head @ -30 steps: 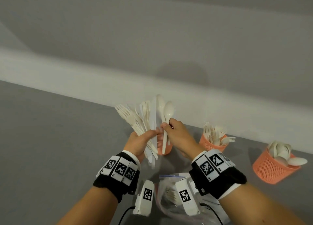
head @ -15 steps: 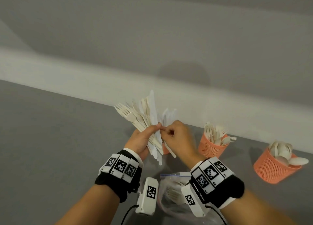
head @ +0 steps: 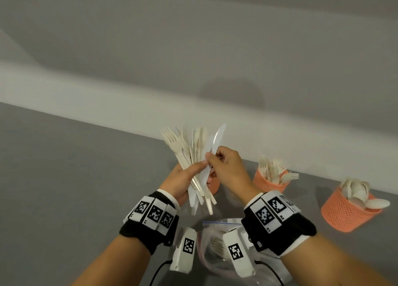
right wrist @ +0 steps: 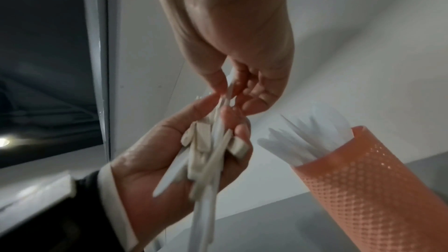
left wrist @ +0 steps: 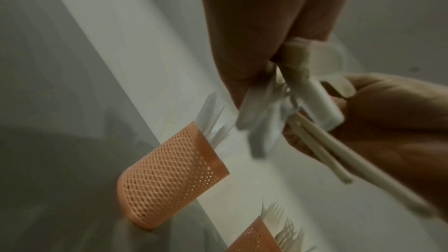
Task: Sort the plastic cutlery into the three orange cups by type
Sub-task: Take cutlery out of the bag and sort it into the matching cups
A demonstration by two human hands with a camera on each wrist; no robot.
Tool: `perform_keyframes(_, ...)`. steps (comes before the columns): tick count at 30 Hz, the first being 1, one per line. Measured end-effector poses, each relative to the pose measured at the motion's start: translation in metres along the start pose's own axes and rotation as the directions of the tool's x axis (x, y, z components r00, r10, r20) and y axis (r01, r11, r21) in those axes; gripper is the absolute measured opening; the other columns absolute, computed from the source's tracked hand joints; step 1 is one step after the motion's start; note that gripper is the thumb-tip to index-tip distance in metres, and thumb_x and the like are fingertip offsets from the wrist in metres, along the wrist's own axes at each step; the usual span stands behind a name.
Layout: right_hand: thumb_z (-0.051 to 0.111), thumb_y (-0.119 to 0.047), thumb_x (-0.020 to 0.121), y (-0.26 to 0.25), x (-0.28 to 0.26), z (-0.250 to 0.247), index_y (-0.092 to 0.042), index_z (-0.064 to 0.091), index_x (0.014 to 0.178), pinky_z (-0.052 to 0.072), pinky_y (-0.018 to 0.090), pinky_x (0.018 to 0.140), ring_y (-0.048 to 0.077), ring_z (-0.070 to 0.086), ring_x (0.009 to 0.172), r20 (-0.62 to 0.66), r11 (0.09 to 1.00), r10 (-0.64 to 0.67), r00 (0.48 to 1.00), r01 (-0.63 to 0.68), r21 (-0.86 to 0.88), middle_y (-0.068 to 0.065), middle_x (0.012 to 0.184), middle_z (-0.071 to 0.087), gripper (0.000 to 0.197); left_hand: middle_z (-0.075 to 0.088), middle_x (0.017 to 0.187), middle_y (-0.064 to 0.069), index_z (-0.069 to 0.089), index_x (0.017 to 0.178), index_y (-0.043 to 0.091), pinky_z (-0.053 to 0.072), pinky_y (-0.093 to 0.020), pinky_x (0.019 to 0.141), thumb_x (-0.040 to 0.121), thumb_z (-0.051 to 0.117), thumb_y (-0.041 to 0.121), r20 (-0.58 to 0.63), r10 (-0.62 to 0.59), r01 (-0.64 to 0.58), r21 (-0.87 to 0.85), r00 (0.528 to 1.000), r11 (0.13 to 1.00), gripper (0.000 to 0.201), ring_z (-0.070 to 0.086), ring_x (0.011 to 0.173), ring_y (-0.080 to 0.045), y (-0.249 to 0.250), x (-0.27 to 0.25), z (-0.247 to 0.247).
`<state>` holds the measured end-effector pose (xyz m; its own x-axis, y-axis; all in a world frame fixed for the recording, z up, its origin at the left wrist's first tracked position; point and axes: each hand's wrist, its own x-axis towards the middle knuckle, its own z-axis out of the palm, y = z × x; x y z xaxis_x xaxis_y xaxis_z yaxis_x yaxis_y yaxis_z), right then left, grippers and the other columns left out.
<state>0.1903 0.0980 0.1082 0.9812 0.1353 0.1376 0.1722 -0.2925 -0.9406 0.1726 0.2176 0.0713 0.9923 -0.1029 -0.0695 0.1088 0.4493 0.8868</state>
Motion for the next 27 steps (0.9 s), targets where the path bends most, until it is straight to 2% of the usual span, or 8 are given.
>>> perform_keyframes(2, 0.046, -0.019, 0.095, 0.0, 0.0, 0.002, 0.004, 0.053, 0.101, 0.055, 0.035, 0.055, 0.03, 0.061, 0.062, 0.024, 0.995, 0.069, 0.997, -0.07, 0.075, 0.022, 0.078, 0.062, 0.025, 0.062, 0.072, -0.015, 0.058, 0.109, -0.004, 0.055, -0.032, 0.062, 0.088, 0.058, 0.016, 0.008, -0.018, 0.018, 0.002, 1.0, 1.0, 0.03, 0.061, 0.063, -0.023, 0.001, 0.0, 0.0)
perform_keyframes(5, 0.037, -0.021, 0.099, -0.003, 0.001, -0.001, -0.002, 0.047, 0.108, 0.057, 0.036, 0.072, 0.027, 0.066, 0.083, -0.013, 0.982, 0.092, 0.996, -0.088, 0.166, 0.015, 0.094, 0.065, 0.024, 0.07, 0.078, -0.011, 0.062, 0.107, -0.001, 0.055, -0.03, 0.062, 0.088, 0.056, 0.009, -0.053, 0.005, -0.005, 0.014, 0.999, 1.0, 0.023, 0.067, 0.069, -0.022, 0.002, 0.001, -0.002)
perform_keyframes(8, 0.03, -0.017, 0.101, -0.012, 0.007, -0.009, -0.007, 0.041, 0.111, 0.056, 0.026, 0.06, 0.018, 0.067, 0.071, -0.056, 0.932, 0.076, 0.996, -0.051, 0.358, 0.011, 0.087, 0.066, 0.017, 0.068, 0.068, -0.005, 0.062, 0.094, 0.002, 0.053, -0.034, 0.065, 0.086, 0.056, 0.003, -0.144, 0.007, -0.006, 0.002, 0.99, 1.0, 0.01, 0.065, 0.066, -0.023, 0.002, 0.004, -0.009)
perform_keyframes(11, 0.029, -0.009, 0.1, -0.017, 0.024, -0.023, -0.007, 0.039, 0.113, 0.057, 0.028, 0.062, 0.018, 0.066, 0.064, -0.213, 0.929, -0.02, 0.977, 0.097, 0.357, 0.012, 0.082, 0.064, 0.016, 0.06, 0.061, -0.009, 0.059, 0.077, 0.002, 0.053, -0.029, 0.052, 0.087, 0.054, -0.003, -0.178, -0.012, 0.008, -0.025, 0.984, 1.0, 0.012, 0.057, 0.048, -0.018, 0.006, 0.003, -0.017)
perform_keyframes(15, 0.029, -0.004, 0.098, -0.015, 0.051, -0.034, -0.011, 0.041, 0.103, 0.055, 0.028, 0.073, 0.017, 0.065, 0.072, -0.368, 0.941, -0.112, 0.923, 0.218, 0.259, 0.004, 0.083, 0.06, 0.016, 0.061, 0.083, -0.021, 0.058, 0.088, 0.009, 0.051, -0.028, 0.048, 0.08, 0.06, -0.004, -0.112, 0.04, -0.032, 0.066, 0.993, 0.997, 0.016, 0.053, 0.042, -0.016, 0.014, -0.002, -0.023)
perform_keyframes(21, 0.031, -0.008, 0.099, 0.021, 0.067, -0.008, -0.01, 0.039, 0.109, 0.051, 0.033, 0.081, 0.022, 0.063, 0.085, -0.362, 0.984, -0.107, 0.926, 0.15, 0.092, 0.007, 0.095, 0.06, 0.013, 0.059, 0.1, -0.028, 0.037, 0.127, 0.01, 0.05, -0.029, 0.047, 0.06, 0.072, 0.009, -0.081, 0.062, -0.054, 0.096, 0.995, 0.994, 0.076, 0.052, 0.042, -0.018, 0.011, 0.0, -0.023)
perform_keyframes(25, 0.038, -0.004, 0.094, 0.054, 0.068, 0.004, -0.006, 0.046, 0.099, 0.043, 0.027, 0.073, 0.027, 0.054, 0.093, -0.167, 0.967, -0.002, 0.986, -0.041, -0.253, 0.012, 0.099, 0.053, 0.01, 0.063, 0.098, -0.029, 0.031, 0.132, 0.008, 0.051, -0.029, 0.046, 0.08, 0.067, 0.006, -0.089, 0.049, -0.042, 0.079, 0.995, 0.996, 0.064, 0.053, 0.042, -0.018, 0.01, 0.003, -0.028)
perform_keyframes(27, 0.045, -0.004, 0.089, 0.062, 0.069, 0.004, -0.002, 0.052, 0.11, 0.04, 0.031, 0.092, 0.032, 0.048, 0.11, -0.132, 0.93, 0.025, 0.991, -0.071, -0.36, 0.016, 0.116, 0.048, 0.023, 0.065, 0.099, -0.027, 0.03, 0.132, 0.011, 0.051, -0.028, 0.046, 0.088, 0.059, 0.009, -0.093, 0.031, -0.024, 0.079, 0.995, 0.997, 0.053, 0.052, 0.041, -0.018, 0.011, 0.003, -0.031)
